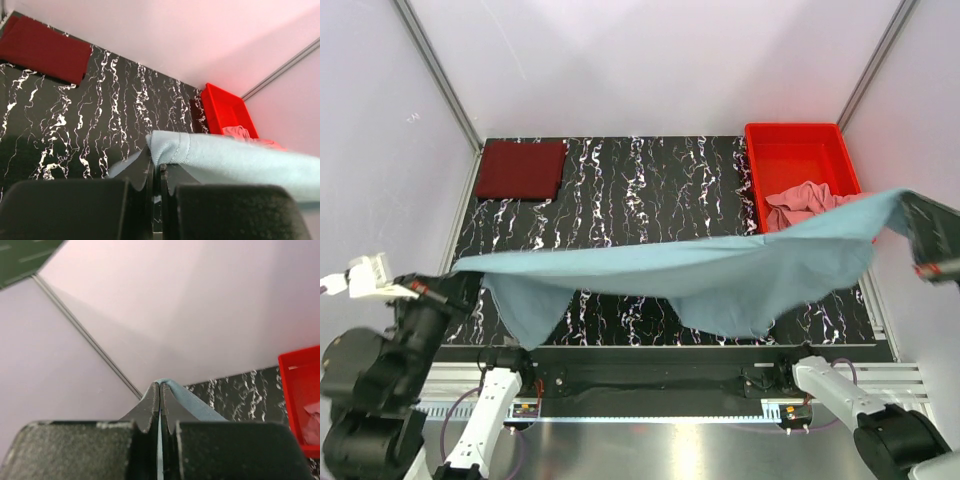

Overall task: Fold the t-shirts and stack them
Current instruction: Flatten the tshirt out

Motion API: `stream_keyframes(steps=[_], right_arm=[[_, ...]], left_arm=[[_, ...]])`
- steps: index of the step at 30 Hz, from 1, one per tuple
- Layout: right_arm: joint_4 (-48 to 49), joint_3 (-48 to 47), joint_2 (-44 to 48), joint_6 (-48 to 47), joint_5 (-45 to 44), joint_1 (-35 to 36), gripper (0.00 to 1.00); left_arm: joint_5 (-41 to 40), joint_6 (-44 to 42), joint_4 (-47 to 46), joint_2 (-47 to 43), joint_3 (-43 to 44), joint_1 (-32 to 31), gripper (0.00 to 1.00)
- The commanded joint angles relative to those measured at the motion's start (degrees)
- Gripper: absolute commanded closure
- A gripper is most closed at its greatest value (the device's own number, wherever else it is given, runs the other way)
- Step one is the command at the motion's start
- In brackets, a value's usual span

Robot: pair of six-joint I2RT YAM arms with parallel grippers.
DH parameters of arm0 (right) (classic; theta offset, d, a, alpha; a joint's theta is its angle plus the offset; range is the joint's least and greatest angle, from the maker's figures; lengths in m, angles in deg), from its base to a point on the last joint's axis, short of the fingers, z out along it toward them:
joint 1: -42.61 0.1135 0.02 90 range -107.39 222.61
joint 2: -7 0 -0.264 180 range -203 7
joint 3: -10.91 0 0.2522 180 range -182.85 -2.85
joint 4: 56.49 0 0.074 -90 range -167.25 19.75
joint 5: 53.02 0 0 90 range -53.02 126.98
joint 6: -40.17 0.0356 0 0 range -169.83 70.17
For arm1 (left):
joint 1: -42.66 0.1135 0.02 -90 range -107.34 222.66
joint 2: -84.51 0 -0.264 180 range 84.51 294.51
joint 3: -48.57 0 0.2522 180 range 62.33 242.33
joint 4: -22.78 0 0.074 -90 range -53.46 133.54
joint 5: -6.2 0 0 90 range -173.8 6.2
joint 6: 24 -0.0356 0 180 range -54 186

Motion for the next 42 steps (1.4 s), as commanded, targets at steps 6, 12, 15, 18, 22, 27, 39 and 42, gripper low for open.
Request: stream_keyframes(steps=[6, 12, 15, 18, 22, 27, 39, 42], right_arm=[[1.3, 0.8, -2.2, 3.5, 6.2, -0.1, 1.0], [27.6, 24.6, -6.3, 3.8, 12.2, -0.1, 1.0], [40.8, 32.1, -14.5, 1.5, 14.0, -0.1, 1.0], [54.5, 32.0, -32.8, -0.8, 15.7, -0.1, 1.0], [55.6, 14.0, -56.9, -1.5, 18.9, -0.1, 1.0], [40.3, -32.9, -91.4, 2.5, 21.4, -0.2, 0.86], [20.8, 23.9, -52.6, -1.6, 16.7, 0.8, 0.27], [16.7, 37.1, -41.8, -3.8, 17.0, 4.3, 0.28]], left_arm=[[-4.4, -0.1, 6.4, 1.7, 5.4, 0.3, 1.0], [-5.1, 2.2, -2.1, 5.2, -8.7, 0.3, 1.0], [-9.9, 4.6, -8.7, 7.5, -17.9, 0.3, 1.0], [-19.5, 6.3, -15.6, 12.6, -24.4, 0.3, 1.0], [-28.0, 2.3, -24.3, 26.7, -21.4, 1.0, 1.0], [-31.8, 0.3, -29.7, 43.8, -16.5, 5.6, 1.0], [-28.6, -3.7, -19.5, 54.4, -12.0, 10.0, 0.06], [-26.9, -2.7, -17.8, 47.1, -16.2, 9.6, 0.02]])
